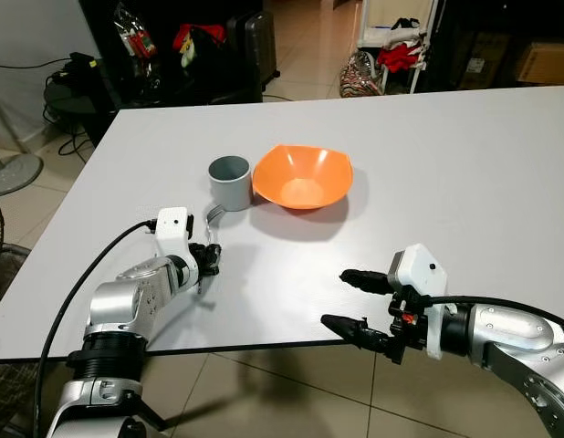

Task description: Setting the table

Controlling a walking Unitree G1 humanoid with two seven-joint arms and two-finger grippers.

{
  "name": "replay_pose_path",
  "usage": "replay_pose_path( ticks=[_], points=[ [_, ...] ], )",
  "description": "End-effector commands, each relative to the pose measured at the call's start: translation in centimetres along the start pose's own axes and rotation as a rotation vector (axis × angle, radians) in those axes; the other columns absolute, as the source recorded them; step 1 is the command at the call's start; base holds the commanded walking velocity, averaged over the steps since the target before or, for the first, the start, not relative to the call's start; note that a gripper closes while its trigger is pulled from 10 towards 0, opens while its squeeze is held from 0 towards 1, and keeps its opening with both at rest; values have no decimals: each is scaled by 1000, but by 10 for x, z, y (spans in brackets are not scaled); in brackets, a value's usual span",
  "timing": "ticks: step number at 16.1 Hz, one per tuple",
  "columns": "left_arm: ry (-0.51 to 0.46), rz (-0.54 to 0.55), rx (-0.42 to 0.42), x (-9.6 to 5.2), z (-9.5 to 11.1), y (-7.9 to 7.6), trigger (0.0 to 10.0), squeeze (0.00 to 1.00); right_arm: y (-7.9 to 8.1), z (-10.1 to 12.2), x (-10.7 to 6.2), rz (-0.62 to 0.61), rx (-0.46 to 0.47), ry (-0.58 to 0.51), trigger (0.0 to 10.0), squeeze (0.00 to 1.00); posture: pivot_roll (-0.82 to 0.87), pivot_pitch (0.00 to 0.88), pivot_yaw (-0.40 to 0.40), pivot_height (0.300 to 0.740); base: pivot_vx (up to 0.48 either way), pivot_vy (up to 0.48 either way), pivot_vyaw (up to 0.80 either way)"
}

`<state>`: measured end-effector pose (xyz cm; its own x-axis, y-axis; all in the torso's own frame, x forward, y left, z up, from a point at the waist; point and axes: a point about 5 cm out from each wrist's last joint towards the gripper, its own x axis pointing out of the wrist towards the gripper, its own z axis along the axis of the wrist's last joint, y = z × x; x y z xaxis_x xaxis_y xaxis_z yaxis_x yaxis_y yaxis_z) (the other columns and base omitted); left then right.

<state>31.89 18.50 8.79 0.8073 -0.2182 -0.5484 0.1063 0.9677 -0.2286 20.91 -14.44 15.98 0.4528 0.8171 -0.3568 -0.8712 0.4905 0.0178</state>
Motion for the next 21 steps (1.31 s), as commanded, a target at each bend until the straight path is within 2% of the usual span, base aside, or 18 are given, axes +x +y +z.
replay_pose_path(
  ticks=[1, 5, 9, 11, 13, 15, 16, 21],
  points=[
    [35, 32, -17, 0, -8, 7, 0, 0, 2, 3, 1, 8, -12, -16, 10000, 0, -103, 0, 97, 740, 0, 0, 0],
    [42, 4, -50, -1, -9, 7, 0, 0, 2, 3, 2, 13, -11, -17, 10000, 0, -92, 0, 94, 740, 0, 0, 0],
    [65, -31, -49, 0, -14, 2, 0, 0, 1, 3, 2, 14, -11, -17, 10000, 0, -96, 0, 94, 740, 0, 0, 0],
    [60, -47, -81, 0, -14, 1, 0, 0, 1, 3, 2, 11, -10, -17, 10000, 0, -97, 0, 96, 740, 0, 0, 0],
    [46, -67, -171, -2, -12, 2, 0, 0, 1, 3, 2, 10, -9, -18, 10000, 0, -98, 0, 97, 740, 0, 0, 0],
    [33, -80, -362, -8, -13, 7, 0, 0, 2, 2, 2, 10, -6, -20, 10000, 0, -98, 0, 98, 740, 0, 0, 0],
    [36, -94, -422, -10, -16, 7, 0, 0, 2, 2, 2, 11, -5, -20, 10000, 0, -93, 0, 97, 740, 0, 0, 0],
    [34, -189, -652, -24, -27, -2, 0, 0, 3, 3, 3, 33, -8, -19, 10000, 0, -83, 0, 79, 740, 0, 0, 0]
  ],
)
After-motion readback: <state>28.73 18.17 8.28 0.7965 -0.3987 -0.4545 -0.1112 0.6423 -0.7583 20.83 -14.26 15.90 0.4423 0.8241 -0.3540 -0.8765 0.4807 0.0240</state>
